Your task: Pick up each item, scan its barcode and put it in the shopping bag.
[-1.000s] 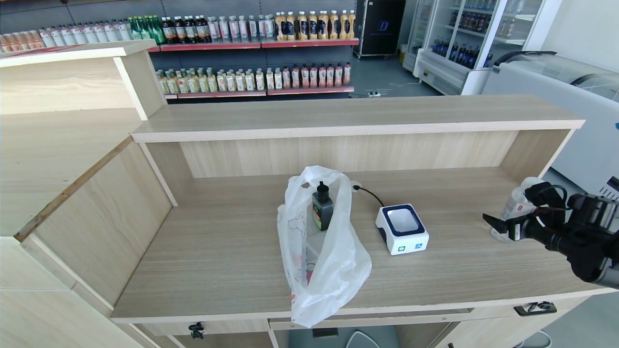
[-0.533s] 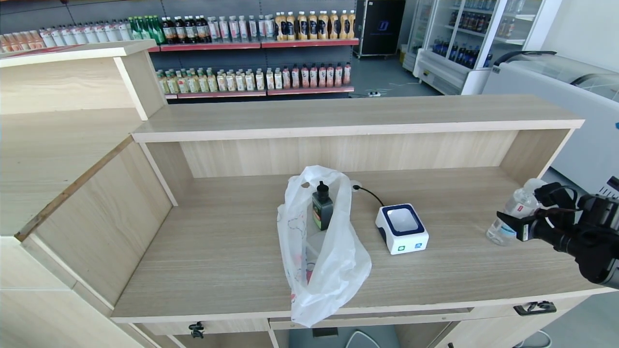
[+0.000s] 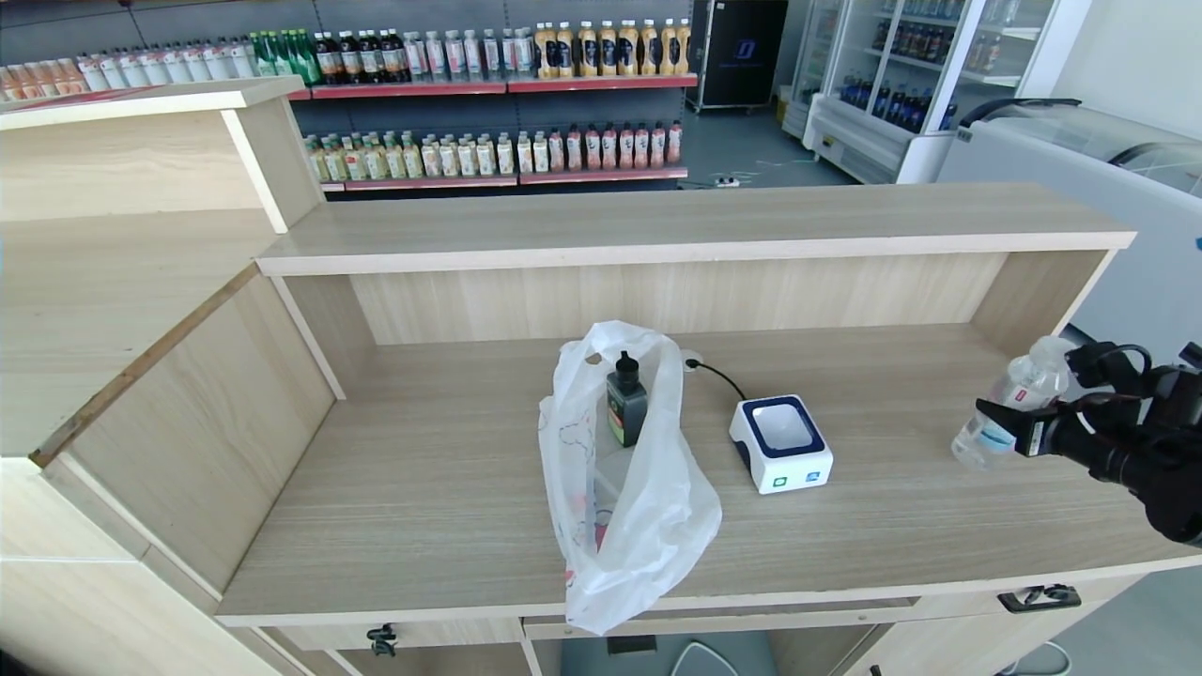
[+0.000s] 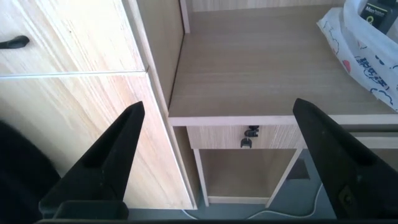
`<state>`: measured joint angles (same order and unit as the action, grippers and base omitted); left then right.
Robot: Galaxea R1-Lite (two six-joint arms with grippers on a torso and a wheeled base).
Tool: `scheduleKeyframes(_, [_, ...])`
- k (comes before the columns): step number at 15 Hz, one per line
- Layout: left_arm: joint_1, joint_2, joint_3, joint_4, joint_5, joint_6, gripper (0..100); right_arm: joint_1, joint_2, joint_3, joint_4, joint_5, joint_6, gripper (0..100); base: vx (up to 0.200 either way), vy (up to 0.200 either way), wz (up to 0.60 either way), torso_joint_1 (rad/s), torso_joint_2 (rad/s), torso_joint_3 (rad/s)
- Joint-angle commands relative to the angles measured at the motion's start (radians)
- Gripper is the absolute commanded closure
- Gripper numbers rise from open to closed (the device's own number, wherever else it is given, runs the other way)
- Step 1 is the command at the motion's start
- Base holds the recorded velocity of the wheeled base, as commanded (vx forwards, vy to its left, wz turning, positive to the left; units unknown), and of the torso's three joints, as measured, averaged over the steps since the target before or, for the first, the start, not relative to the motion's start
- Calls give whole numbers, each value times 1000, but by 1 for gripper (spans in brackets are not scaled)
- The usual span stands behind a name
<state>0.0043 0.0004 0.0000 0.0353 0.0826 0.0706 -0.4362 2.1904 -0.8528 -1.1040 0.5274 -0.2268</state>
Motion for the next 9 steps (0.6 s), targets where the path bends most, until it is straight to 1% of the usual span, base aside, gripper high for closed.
scheduleKeyframes(1, [0,0,0,0,0,0,0,37,-173,-2,141,6,84,100,0,0,0,0,0,0])
scheduleKeyframes(3, [0,0,0,0,0,0,0,74,-342,-8,357,78,136,100,0,0,0,0,0,0])
scheduleKeyframes(4, [0,0,0,0,0,0,0,88,-405,-6,432,124,136,100,0,0,0,0,0,0])
scheduleKeyframes(5, [0,0,0,0,0,0,0,117,-502,1,517,220,136,100,0,0,0,0,0,0])
scheduleKeyframes(6, [0,0,0,0,0,0,0,129,-538,4,544,264,138,100,0,0,0,0,0,0])
scheduleKeyframes(7, [0,0,0,0,0,0,0,166,-629,14,619,381,138,100,0,0,0,0,0,0])
scheduleKeyframes(8, [0,0,0,0,0,0,0,191,-686,23,659,467,138,100,0,0,0,0,0,0])
scheduleKeyframes(9, [0,0,0,0,0,0,0,198,-702,31,667,502,136,100,0,0,0,0,0,0])
